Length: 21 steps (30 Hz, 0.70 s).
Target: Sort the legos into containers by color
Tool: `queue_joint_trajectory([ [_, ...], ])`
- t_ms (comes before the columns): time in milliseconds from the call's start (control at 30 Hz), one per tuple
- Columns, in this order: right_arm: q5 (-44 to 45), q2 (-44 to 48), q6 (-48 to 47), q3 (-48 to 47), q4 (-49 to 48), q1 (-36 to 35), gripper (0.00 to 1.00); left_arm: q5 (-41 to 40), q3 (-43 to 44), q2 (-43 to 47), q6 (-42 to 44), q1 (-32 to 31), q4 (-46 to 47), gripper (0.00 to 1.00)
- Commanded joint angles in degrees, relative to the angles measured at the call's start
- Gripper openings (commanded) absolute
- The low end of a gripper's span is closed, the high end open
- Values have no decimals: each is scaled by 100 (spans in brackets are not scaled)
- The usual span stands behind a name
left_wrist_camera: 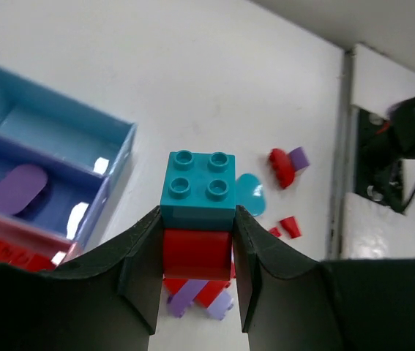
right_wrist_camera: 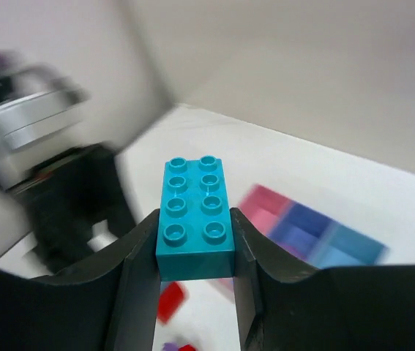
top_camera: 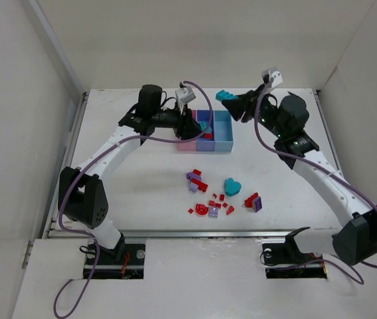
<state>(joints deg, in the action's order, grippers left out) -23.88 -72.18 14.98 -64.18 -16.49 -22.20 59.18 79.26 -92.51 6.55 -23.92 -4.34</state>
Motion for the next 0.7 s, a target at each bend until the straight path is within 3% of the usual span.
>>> queue_joint_trajectory([
  [0,2731,-497,119,-568,1452,14,0,-1099,28,137,434,37,-506,0],
  [133,2986,-1525,58,-1341,2762,14,0,-1488,28,137,820,37,-831,0],
  [300,2863,-2519,189,-2220,3432,83,4,-1427,28,189,1015,37,-1007,0],
  [333,2749,-2633,241,-2326,3503,84,8,-1427,28,189,1015,37,-1008,0],
  [367,2748,-2834,242,-2518,3634,136,22,-1479,28,189,1068,37,-1060,0],
  [500,2678,-3239,242,-2914,4021,137,54,-1479,142,137,1182,37,-1166,0],
  [667,2354,-3311,189,-2968,4084,137,68,-1479,195,137,1235,37,-1218,0],
])
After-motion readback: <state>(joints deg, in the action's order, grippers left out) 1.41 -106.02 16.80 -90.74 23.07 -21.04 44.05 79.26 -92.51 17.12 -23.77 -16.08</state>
